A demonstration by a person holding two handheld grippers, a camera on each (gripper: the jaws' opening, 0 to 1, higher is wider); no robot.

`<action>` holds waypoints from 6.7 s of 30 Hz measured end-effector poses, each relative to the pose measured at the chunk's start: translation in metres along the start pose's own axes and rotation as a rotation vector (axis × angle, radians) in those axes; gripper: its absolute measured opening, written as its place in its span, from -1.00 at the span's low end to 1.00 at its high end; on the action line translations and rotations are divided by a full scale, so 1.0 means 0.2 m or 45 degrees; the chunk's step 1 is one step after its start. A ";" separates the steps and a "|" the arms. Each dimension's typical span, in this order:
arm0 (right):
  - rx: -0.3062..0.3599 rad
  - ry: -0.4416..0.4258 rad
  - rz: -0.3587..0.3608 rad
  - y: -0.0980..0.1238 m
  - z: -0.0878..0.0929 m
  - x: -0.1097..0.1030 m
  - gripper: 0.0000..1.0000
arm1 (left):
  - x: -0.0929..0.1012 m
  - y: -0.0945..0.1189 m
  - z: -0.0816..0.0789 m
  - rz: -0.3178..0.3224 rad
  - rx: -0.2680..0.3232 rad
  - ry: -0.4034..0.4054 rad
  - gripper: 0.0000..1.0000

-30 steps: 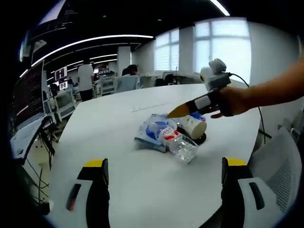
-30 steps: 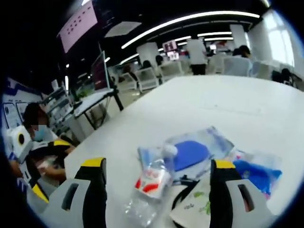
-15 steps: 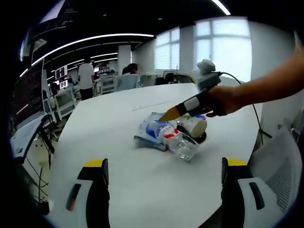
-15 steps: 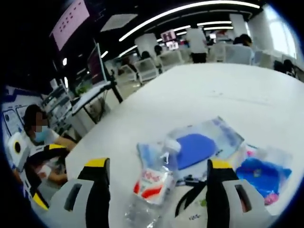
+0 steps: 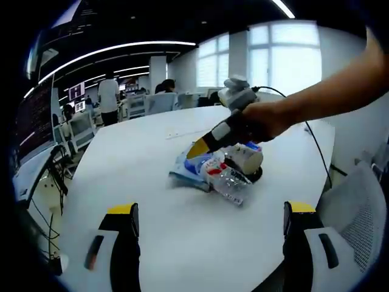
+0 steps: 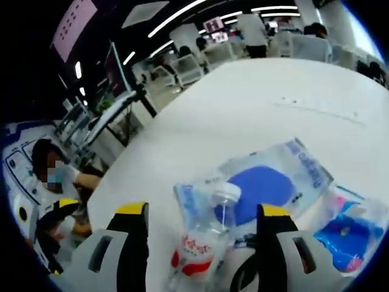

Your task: Arrange the tabletop items into an orderly group along one side of the table until the central work area is clear of visible clutter.

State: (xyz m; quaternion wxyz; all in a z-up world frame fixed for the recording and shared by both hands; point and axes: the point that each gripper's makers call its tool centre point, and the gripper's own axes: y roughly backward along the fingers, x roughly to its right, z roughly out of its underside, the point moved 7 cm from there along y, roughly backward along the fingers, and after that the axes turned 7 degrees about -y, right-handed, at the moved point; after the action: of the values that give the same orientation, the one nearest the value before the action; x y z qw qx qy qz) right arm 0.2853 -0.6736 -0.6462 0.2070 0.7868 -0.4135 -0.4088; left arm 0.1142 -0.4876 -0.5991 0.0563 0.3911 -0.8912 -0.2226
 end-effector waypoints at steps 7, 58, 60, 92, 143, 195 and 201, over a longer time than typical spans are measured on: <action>-0.073 -0.039 0.008 -0.05 -0.01 0.02 0.25 | -0.01 0.00 0.00 -0.017 -0.002 0.007 1.00; -0.234 0.004 0.289 -0.16 -0.08 0.05 -0.61 | 0.00 -0.07 0.02 0.001 0.010 0.123 0.95; -0.194 0.005 0.284 -0.14 -0.08 0.04 -0.61 | 0.01 -0.09 0.01 0.005 0.012 0.131 0.94; 0.223 0.231 0.278 0.22 -0.08 -0.20 -0.63 | 0.01 -0.27 -0.02 0.096 0.035 0.239 0.84; 0.399 0.407 0.250 0.58 0.24 -0.47 -0.64 | 0.20 -0.54 -0.01 0.290 0.038 0.084 0.17; 0.482 0.355 -0.026 0.73 0.38 -0.28 -0.27 | 0.13 -0.57 -0.02 0.545 -0.034 -0.295 -0.28; 0.331 0.428 -0.102 0.62 0.45 -0.25 -0.16 | 0.11 -0.55 -0.03 0.525 -0.034 -0.312 -0.18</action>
State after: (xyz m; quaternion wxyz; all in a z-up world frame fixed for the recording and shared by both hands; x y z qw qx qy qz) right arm 0.1362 -0.7023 -0.5910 0.1533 0.8799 -0.3907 -0.2228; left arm 0.1752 -0.5702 -0.6444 -0.0027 0.1702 -0.9494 -0.2640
